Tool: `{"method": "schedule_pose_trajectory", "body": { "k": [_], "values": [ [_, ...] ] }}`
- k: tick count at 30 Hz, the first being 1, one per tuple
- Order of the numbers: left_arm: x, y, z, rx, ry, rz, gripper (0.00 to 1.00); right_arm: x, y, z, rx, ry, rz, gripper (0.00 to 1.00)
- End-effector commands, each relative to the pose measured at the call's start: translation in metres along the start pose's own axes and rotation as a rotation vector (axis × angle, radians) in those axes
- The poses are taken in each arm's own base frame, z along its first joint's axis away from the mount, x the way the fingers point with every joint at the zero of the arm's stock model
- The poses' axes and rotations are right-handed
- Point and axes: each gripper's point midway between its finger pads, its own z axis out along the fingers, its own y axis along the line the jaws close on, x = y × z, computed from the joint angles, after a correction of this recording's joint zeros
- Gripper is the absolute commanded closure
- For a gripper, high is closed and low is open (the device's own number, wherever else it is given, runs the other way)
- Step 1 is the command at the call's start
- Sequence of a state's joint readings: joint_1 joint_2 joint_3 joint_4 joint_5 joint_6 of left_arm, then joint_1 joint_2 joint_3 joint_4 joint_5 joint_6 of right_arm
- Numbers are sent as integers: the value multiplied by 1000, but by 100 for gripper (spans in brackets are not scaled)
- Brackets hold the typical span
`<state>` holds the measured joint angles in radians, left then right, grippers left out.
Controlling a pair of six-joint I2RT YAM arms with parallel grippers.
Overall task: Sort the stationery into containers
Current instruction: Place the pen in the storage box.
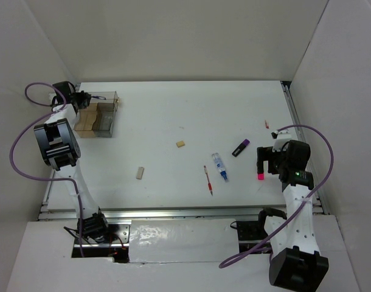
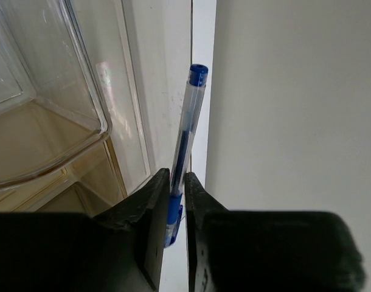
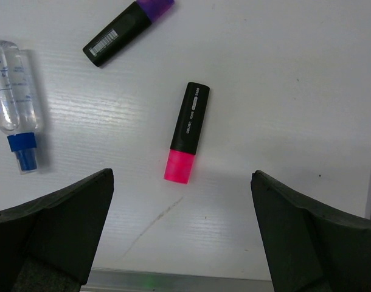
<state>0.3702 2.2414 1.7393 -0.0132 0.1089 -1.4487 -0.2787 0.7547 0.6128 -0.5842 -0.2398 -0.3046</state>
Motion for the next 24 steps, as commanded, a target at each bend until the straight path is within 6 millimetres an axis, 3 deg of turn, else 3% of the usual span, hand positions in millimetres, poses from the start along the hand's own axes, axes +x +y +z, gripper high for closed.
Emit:
{"method": "schedule_pose_trajectory", "body": {
  "k": [1, 4, 5, 9, 14, 18, 19, 23, 24],
  "values": [
    [-11, -14, 5, 41, -22, -40, 72, -7, -5, 0, 19, -21, -7, 0],
    [-11, -12, 6, 31, -27, -47, 69, -6, -6, 0, 19, -19, -5, 0],
    [-11, -12, 6, 29, -28, -47, 60, -7, -5, -1, 19, -20, -6, 0],
    [-12, -14, 5, 42, -27, -42, 46, -7, -7, -1, 24, -21, -4, 0],
    [-10, -24, -2, 67, -15, -29, 45, -6, -5, -1, 18, -21, -5, 0],
    [-9, -51, -25, 150, 3, 26, 50, -9, -5, -3, 17, -35, -9, 0],
    [-10, -76, -43, 228, -2, 78, 52, -10, -5, -4, 18, -38, -9, 0],
    [-1, -129, -95, 391, 6, 308, 61, -15, -2, -9, 9, -63, -14, 0],
    [0, -148, -116, 437, 4, 370, 62, -18, -1, -11, 5, -71, -16, 0]
  ]
}}
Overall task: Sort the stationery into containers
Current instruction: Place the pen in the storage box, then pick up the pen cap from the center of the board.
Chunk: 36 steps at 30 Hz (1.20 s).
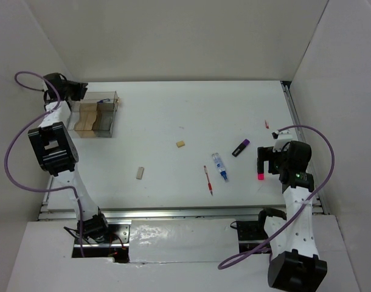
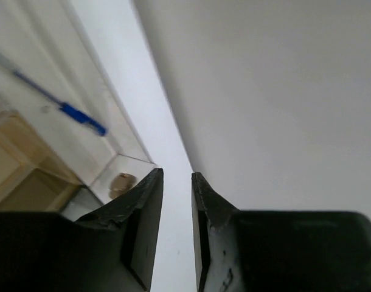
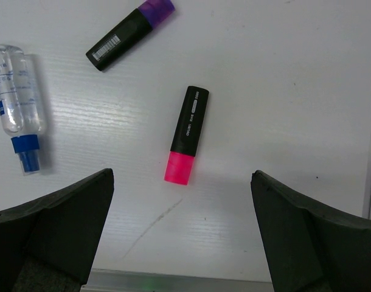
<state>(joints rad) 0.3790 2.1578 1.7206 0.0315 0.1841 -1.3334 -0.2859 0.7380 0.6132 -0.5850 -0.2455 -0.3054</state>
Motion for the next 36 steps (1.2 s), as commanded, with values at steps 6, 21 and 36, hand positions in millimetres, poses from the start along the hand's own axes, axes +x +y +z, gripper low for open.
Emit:
{"method": "schedule_pose_trajectory", "body": {
  "k": [6, 21, 36],
  "values": [
    [28, -111, -137, 311, 140, 677, 54, -27, 25, -17, -103, -53, -67, 9],
    [180, -8, -250, 409, 369, 1399, 24, -77, 51, 5, -87, 15, -80, 13],
    [235, 13, -251, 446, 488, 1405, 24, -111, -59, 135, 163, 220, 203, 38]
  ]
}}
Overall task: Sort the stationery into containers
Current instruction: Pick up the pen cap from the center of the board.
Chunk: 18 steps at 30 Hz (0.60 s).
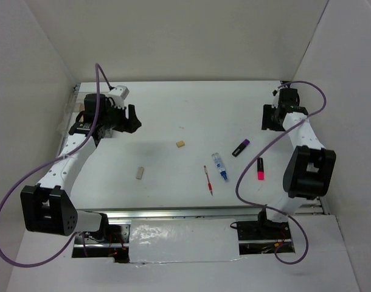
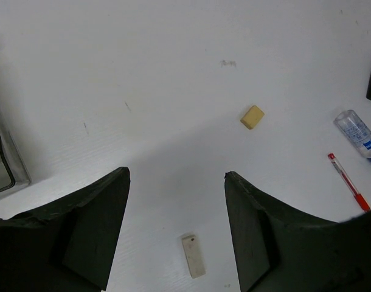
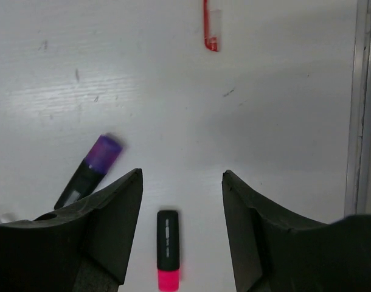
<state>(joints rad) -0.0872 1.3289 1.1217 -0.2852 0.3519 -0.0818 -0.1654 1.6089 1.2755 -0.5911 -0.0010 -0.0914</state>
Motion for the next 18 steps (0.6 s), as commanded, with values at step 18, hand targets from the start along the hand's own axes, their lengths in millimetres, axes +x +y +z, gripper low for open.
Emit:
{"method": "schedule_pose_trajectory", "body": {
  "k": [18],
  "values": [
    [7, -27, 14, 218, 2, -29, 24, -41, -44, 110, 4, 73, 124, 50]
  ]
}}
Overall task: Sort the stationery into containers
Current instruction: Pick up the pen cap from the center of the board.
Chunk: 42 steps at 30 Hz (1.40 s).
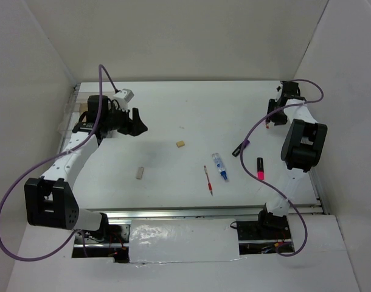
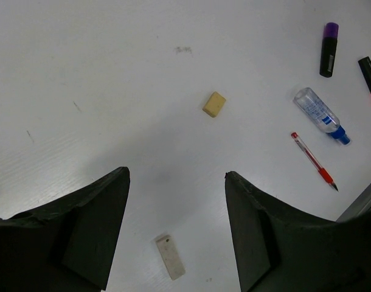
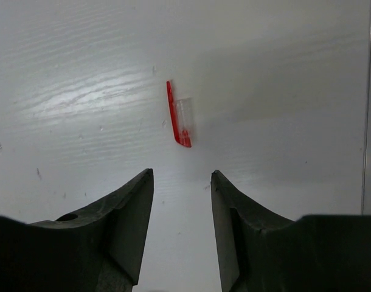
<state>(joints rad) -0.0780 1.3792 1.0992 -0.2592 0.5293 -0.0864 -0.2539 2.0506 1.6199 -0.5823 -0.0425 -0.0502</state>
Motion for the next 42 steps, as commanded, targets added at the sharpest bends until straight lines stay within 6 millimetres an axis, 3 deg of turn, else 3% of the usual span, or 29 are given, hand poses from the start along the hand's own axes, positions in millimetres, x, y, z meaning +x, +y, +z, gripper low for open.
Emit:
{"method": "schedule_pose_trajectory", "body": {
  "k": [1, 19, 32, 42],
  "values": [
    [-9, -5, 3, 53, -36, 5, 24, -12, -8, 10, -5, -6, 8, 51],
    [-4, 3, 10, 35, -31, -2, 25, -31, -4, 34, -57, 11, -20, 57],
    [-3, 5, 12, 34, -21, -13, 25, -1, -8, 45, -47, 123, -53, 58],
    [1, 11, 12, 16, -10, -18, 25, -2, -3, 52, -51, 152, -79, 63]
  ]
}}
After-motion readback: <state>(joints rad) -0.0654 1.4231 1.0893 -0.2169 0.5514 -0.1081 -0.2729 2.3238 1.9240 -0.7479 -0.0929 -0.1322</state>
